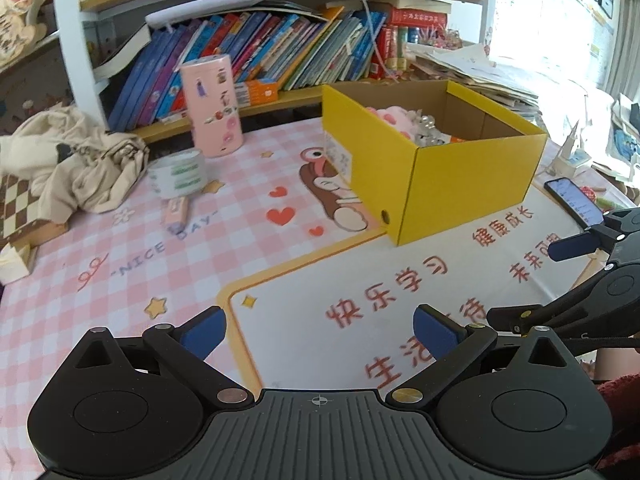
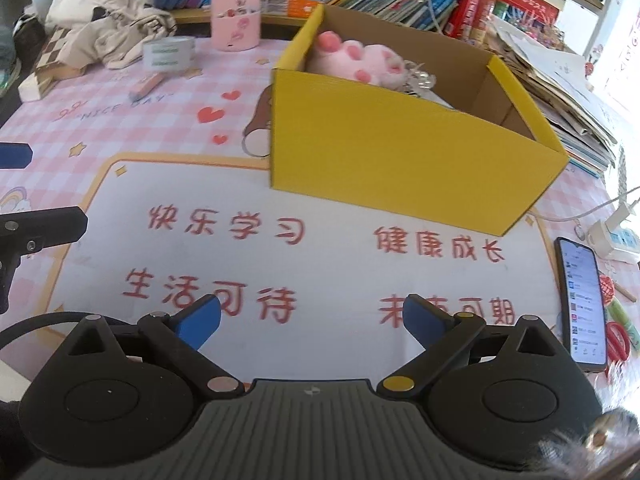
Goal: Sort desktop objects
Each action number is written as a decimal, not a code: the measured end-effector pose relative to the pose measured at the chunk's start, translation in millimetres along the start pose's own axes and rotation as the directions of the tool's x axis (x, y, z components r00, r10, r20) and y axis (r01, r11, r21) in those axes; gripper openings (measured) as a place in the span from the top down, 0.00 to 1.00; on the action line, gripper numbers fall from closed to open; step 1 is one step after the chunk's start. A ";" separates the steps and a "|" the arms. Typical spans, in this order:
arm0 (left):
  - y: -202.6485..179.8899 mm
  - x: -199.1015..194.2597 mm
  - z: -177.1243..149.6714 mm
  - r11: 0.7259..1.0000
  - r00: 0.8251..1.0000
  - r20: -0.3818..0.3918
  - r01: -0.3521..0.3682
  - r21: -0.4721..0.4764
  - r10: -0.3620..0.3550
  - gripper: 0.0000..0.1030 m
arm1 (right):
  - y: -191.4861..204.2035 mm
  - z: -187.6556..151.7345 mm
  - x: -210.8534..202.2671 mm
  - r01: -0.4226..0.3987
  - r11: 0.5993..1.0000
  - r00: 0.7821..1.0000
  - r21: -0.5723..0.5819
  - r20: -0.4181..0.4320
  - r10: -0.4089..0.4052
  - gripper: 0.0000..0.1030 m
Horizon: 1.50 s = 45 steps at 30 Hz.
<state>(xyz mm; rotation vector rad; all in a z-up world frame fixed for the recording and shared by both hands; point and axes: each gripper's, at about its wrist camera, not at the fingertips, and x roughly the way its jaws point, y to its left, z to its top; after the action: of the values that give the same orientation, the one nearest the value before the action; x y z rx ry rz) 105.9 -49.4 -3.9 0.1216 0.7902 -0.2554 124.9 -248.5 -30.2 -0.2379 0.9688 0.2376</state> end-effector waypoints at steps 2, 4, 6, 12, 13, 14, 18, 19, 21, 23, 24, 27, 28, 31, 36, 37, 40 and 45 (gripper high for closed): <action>5.7 -2.6 -3.9 1.000 1.000 -0.001 -0.006 -0.010 0.006 0.02 | 7.0 -0.3 0.5 -0.003 1.000 1.000 -0.007 -0.004 0.003 0.04; 11.6 -5.7 -7.4 1.000 1.000 -0.001 -0.012 -0.021 0.012 0.02 | 14.2 -0.4 0.7 -0.007 1.000 1.000 -0.017 -0.007 0.007 0.04; 17.2 -8.2 -10.8 0.999 1.000 -0.003 -0.018 -0.030 0.018 0.02 | 21.8 -0.5 0.7 -0.011 1.000 1.000 -0.027 -0.009 0.011 0.04; 31.6 -15.2 -20.8 0.998 0.999 -0.010 -0.036 -0.046 0.036 0.02 | 41.9 0.4 1.7 -0.026 0.998 1.000 -0.052 -0.013 0.026 0.04; 33.9 -16.5 -22.5 0.998 0.999 -0.010 -0.040 -0.048 0.039 0.02 | 45.3 0.6 1.9 -0.030 0.998 0.999 -0.056 -0.013 0.029 0.04; 36.1 -18.0 -24.3 0.998 0.999 -0.011 -0.043 -0.050 0.043 0.02 | 48.3 0.7 2.2 -0.032 0.998 0.999 -0.059 -0.013 0.032 0.04; 45.7 -23.6 -31.2 0.996 0.998 -0.014 -0.059 -0.063 0.059 0.01 | 60.6 1.7 2.0 -0.048 0.996 0.999 -0.076 -0.007 0.047 0.04; 48.1 -24.8 -32.5 0.996 0.998 -0.014 -0.063 -0.066 0.062 0.01 | 63.8 1.9 2.1 -0.052 0.995 0.999 -0.081 -0.006 0.051 0.04; 52.1 -27.6 -35.2 0.995 0.998 -0.012 -0.070 -0.071 0.069 0.01 | 70.0 2.5 2.3 -0.059 0.994 0.998 -0.091 -0.005 0.059 0.04; 55.6 -30.0 -37.8 0.994 0.997 -0.010 -0.075 -0.074 0.075 0.01 | 75.6 3.0 1.8 -0.065 0.993 0.998 -0.099 -0.003 0.065 0.04; 57.2 -31.2 -38.9 0.994 0.997 -0.009 -0.078 -0.075 0.078 0.01 | 78.4 3.2 1.5 -0.068 0.992 0.998 -0.104 -0.001 0.068 0.04; 61.4 -35.1 -41.6 0.993 0.996 -0.005 -0.084 -0.077 0.084 0.01 | 85.5 4.0 0.4 -0.072 0.991 0.997 -0.112 0.005 0.073 0.04; 62.8 -36.5 -42.6 0.993 0.996 -0.003 -0.086 -0.077 0.086 0.01 | 87.7 4.4 -0.1 -0.073 0.991 0.997 -0.114 0.007 0.074 0.04; 67.3 -40.1 -44.9 0.992 0.996 0.002 -0.092 -0.085 0.092 0.01 | 93.5 5.9 -1.8 -0.075 0.989 0.997 -0.124 0.015 0.077 0.04; 73.3 -43.5 -48.0 0.990 0.995 0.004 -0.096 -0.100 0.097 0.01 | 102.3 7.3 -5.4 -0.075 0.986 0.997 -0.150 0.024 0.080 0.04; 73.8 -43.9 -48.8 0.990 0.995 0.004 -0.096 -0.102 0.097 0.01 | 103.7 7.5 -5.9 -0.075 0.985 0.996 -0.154 0.026 0.080 0.04; 75.2 -45.2 -51.2 0.990 0.995 0.002 -0.096 -0.105 0.097 0.01 | 106.7 8.3 -6.1 -0.076 0.984 0.996 -0.161 0.027 0.081 0.04; 79.7 -46.1 -55.0 0.987 0.994 -0.005 -0.105 -0.122 0.105 0.01 | 114.3 9.4 -5.2 -0.083 0.979 0.996 -0.186 0.025 0.089 0.04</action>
<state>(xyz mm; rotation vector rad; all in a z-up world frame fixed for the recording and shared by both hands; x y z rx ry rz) 58.6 46.8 -8.3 0.0476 0.7932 -0.1066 94.7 -137.8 -31.4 -0.3613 0.9254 0.4110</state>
